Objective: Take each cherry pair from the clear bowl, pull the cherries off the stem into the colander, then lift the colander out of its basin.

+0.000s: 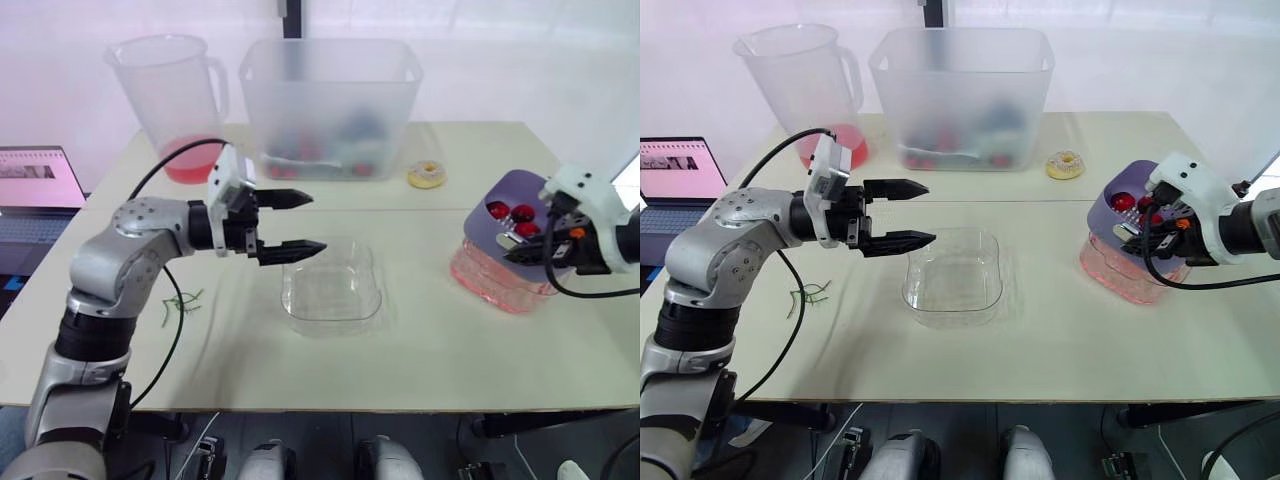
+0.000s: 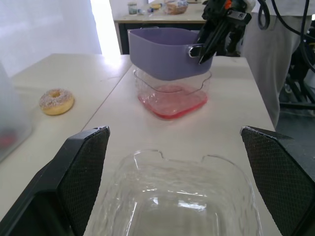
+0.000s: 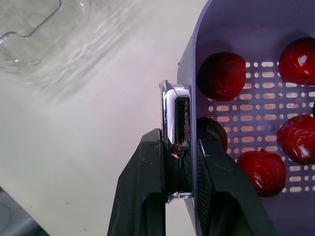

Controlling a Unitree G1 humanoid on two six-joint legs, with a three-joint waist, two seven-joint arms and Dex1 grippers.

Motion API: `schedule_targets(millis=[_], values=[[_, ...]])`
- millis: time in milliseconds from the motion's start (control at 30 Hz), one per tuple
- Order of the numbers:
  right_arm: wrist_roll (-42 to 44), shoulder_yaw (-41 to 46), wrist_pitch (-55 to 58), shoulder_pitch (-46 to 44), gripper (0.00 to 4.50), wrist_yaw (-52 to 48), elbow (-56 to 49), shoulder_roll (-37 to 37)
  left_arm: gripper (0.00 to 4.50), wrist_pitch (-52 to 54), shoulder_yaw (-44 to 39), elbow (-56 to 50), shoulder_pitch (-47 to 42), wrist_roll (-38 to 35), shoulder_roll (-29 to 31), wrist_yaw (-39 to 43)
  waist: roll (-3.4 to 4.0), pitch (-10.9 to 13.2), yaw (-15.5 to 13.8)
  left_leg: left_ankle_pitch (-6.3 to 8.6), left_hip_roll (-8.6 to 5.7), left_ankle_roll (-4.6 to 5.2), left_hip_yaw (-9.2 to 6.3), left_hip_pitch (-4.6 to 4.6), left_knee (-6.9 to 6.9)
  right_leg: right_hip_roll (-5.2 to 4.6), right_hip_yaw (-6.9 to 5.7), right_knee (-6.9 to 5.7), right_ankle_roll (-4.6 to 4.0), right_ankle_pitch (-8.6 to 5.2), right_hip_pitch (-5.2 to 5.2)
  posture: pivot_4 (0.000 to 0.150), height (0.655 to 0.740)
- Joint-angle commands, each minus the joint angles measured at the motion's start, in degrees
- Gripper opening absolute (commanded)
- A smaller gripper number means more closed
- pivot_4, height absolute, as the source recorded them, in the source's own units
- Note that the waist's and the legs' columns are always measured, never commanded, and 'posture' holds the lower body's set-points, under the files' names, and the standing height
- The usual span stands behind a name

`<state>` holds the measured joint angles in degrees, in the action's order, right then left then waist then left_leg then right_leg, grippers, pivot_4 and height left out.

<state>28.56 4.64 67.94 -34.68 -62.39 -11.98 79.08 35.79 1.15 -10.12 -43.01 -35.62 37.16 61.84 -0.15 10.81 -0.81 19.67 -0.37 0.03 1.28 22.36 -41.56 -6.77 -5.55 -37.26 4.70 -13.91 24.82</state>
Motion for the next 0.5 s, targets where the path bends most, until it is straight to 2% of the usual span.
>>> schedule_targets(millis=[33,300,500], values=[[0.6,3.7,-0.6,0.0,0.23,-0.2,0.5,2.1,4.50,-0.7,-1.0,-1.0,-0.7,0.0,0.8,0.5,0.00,0.0,0.0,0.00,0.00,0.00,0.00,0.00,0.00,0.00,0.00,0.00,0.00,0.00,0.00,0.150,0.6886],[4.7,9.0,3.4,0.5,0.23,2.0,4.5,-1.8,4.50,-0.8,-0.9,-0.8,-0.8,0.2,0.8,0.7,0.00,0.0,0.1,0.00,0.00,0.00,0.00,0.00,-0.01,0.00,0.00,-0.01,0.00,0.00,0.00,0.150,0.6886],[5.7,9.3,3.6,0.6,0.23,3.1,4.5,-2.0,4.50,-0.9,-0.9,-0.8,-0.8,0.2,1.0,0.9,0.01,0.0,0.0,0.00,0.00,0.00,0.01,0.00,-0.01,0.00,0.00,-0.01,0.00,0.00,0.00,0.150,0.6886]])
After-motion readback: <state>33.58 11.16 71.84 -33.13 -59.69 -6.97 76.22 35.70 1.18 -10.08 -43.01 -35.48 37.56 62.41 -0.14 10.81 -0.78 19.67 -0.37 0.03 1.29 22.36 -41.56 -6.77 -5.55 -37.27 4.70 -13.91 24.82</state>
